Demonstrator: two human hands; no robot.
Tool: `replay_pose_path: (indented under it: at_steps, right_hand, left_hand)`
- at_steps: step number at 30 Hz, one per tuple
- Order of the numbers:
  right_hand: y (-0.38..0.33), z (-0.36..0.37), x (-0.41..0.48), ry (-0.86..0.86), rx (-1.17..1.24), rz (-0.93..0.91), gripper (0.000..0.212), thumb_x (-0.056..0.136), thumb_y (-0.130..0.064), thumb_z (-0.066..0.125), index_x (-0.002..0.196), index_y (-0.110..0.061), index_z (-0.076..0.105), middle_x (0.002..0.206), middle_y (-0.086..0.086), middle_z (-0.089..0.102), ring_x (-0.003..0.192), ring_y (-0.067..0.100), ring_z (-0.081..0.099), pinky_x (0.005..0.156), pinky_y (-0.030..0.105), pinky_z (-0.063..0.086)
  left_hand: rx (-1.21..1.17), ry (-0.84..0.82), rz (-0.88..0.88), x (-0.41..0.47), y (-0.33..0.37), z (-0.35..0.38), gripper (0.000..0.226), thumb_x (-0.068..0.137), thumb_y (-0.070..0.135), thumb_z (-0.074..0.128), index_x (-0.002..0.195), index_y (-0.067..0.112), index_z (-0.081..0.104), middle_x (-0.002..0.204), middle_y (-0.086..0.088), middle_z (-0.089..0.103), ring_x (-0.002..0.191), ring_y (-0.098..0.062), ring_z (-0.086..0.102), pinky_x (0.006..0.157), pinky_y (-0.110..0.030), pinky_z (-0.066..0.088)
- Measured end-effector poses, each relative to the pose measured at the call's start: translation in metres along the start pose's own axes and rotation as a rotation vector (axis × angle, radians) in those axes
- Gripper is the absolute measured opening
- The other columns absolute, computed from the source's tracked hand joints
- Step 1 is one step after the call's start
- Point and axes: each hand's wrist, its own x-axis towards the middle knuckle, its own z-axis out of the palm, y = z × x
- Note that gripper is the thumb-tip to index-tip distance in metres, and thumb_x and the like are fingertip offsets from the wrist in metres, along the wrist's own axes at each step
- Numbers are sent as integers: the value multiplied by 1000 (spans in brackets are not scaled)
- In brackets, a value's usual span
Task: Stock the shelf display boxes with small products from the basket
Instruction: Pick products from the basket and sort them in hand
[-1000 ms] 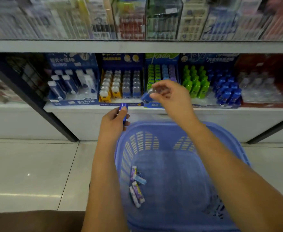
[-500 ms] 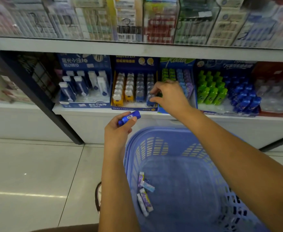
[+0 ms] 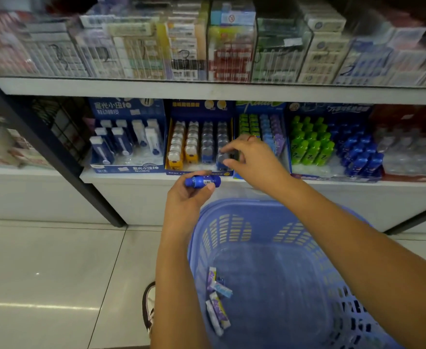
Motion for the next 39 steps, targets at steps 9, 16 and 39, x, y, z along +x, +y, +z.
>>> replay_pose_path:
  at_steps: [9, 16, 39]
  right_hand:
    - [0, -45, -66, -33, 538, 157, 29, 66, -43, 79, 91, -33, 67, 83, -7, 69, 74, 23, 64, 72, 34, 54]
    - [32, -84, -81, -10, 705, 236, 12, 75, -15, 76, 84, -16, 68, 75, 1, 70, 66, 4, 64, 65, 16, 53]
    - [111, -136, -115, 67, 761, 519, 26, 71, -24, 80, 91, -11, 70, 81, 7, 72, 71, 16, 71, 65, 21, 58]
  left_hand:
    - [459, -165, 260, -16, 14, 56, 15, 80, 28, 71, 92, 19, 67, 76, -8, 68, 71, -24, 62, 66, -34, 51]
    - [382, -285, 233, -29, 15, 93, 4, 88, 28, 65, 89, 26, 68, 74, 12, 67, 73, -3, 63, 69, -18, 52]
    - [236, -343, 223, -27, -21, 189, 23, 86, 14, 68, 98, 33, 62, 93, 11, 67, 80, -3, 59, 71, -13, 49]
